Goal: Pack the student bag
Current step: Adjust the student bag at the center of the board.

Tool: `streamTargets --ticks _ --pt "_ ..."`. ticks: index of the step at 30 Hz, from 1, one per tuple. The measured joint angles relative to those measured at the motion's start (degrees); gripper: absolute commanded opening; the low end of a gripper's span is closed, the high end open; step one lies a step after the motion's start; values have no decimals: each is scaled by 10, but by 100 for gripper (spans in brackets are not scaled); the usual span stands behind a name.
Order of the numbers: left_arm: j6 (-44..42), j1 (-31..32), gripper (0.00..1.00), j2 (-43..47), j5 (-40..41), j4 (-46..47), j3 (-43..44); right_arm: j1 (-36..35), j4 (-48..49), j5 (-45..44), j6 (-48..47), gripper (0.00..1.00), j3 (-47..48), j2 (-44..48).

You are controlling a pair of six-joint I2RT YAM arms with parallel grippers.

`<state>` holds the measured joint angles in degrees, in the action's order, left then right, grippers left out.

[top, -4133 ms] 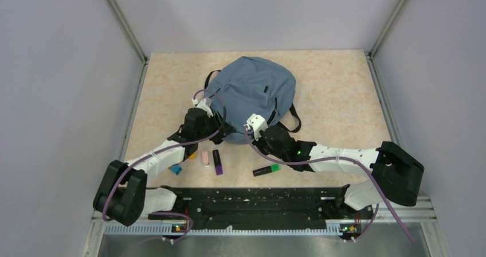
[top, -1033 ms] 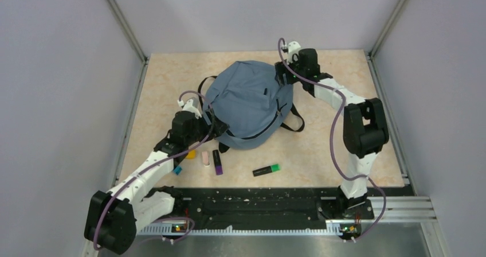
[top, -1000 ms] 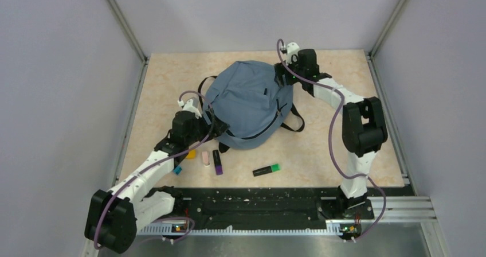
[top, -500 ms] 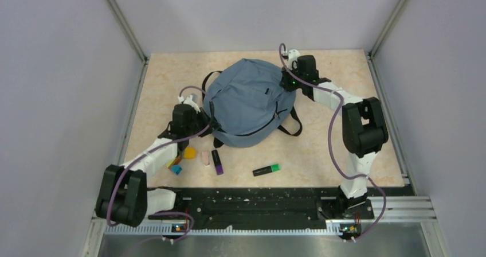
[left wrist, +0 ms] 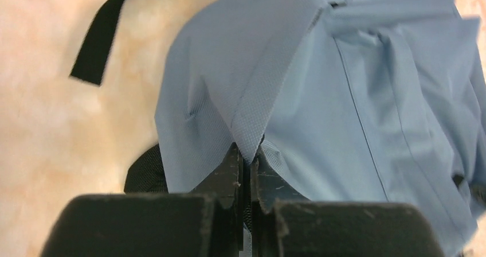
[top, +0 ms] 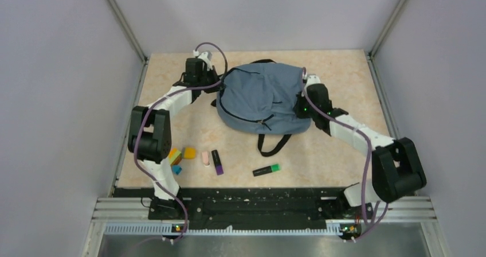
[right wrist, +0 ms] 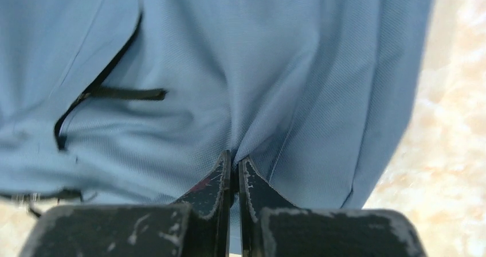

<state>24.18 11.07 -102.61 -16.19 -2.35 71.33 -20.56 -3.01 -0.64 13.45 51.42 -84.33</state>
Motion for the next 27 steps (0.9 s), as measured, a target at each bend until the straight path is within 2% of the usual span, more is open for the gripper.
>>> streamTargets --ticks 3,5,6,7,8,9,11,12,15,21,27 --pt "-16 -3 0 -73 -21 -3 78 -44 2 -23 27 2 -46 50" --pt "-21 -6 2 -120 -39 -4 132 -75 3 -27 49 15 -75 82" --pt "-24 -6 6 -137 -47 -7 153 -85 5 -27 58 22 -86 95" --pt "-28 -6 15 -152 -57 -12 174 -91 5 -26 66 29 -95 108" --pt "-33 -5 27 -167 -65 -16 194 -96 5 -24 71 33 -101 120" --pt "-38 -5 50 -174 -70 -18 207 -99 2 -24 72 38 -105 133" --pt "-51 -6 79 -181 -68 -18 222 -100 -10 -34 62 47 -105 161" --pt "-57 -9 84 -181 -68 -14 224 -100 -14 -41 52 50 -104 174" --pt "-71 -17 86 -162 -55 -2 215 -100 -31 -53 10 57 -88 194" --pt "-107 -16 86 -31 -41 29 80 -100 -37 -24 -94 58 -33 178" --pt "-131 54 87 99 -74 78 -49 -100 6 55 -161 56 -18 106"
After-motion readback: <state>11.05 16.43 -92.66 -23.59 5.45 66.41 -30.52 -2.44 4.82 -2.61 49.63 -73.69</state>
